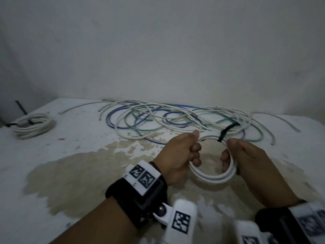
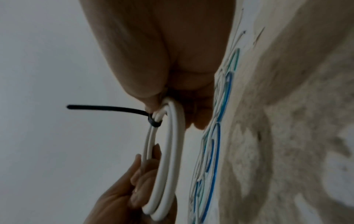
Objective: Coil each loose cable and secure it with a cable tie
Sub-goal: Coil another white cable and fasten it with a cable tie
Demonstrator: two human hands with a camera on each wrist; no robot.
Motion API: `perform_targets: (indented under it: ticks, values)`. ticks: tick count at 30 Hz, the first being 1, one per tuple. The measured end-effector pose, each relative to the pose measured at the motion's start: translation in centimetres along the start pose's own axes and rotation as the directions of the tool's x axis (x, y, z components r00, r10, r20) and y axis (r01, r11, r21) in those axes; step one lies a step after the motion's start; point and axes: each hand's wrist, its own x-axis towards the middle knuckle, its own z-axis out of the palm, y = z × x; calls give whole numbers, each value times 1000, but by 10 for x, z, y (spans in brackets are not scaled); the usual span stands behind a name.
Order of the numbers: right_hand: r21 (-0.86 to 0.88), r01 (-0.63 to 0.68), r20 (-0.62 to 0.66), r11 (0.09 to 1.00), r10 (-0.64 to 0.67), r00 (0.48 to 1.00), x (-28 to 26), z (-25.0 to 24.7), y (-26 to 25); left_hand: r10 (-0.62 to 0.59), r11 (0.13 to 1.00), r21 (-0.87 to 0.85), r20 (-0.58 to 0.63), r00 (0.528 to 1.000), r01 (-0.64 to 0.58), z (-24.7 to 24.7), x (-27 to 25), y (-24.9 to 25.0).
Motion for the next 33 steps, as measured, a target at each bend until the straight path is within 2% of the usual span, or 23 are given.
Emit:
perform_targets:
  ticks: [4,6,9,12,14,18,21,25,29,32,33]
  values:
    - [101,-161,233,982,134,963,-7,19,-24,46,999,29,-100,994,-43,-28,-23,19]
    - [121,-201,307,972,156,939,-4,36,-34,59,998,-25,-137,989,-64,-46,-38,29]
    - [203,-231,331,952,156,931,3,69,-51,115,988,-80,-187,976,-131,-73,-61,44]
    - [327,-238,305,915,136,942,15,107,-65,187,982,80,-272,944,-172,-102,-81,51]
    - [352,-218,299,910,111,948,22,137,-70,246,969,101,-335,910,-225,-121,-91,53]
    - [431,-240,360,870,78,930,20,207,-82,314,939,24,-467,827,-343,-156,-106,67]
    - [472,-291,434,832,68,898,11,258,-94,347,906,6,-585,733,-424,-187,-110,77]
    - [449,-327,488,831,78,869,6,308,-108,382,869,31,-677,629,-494,-235,-118,94]
    - [354,-404,520,843,182,835,15,320,-96,340,828,-29,-768,542,-560,-292,-126,136]
    - [344,-468,494,814,267,828,21,317,-78,229,864,-56,-841,490,-501,-331,-114,162]
    - [355,-494,491,793,292,821,22,316,-74,188,878,-80,-850,493,-473,-339,-109,166]
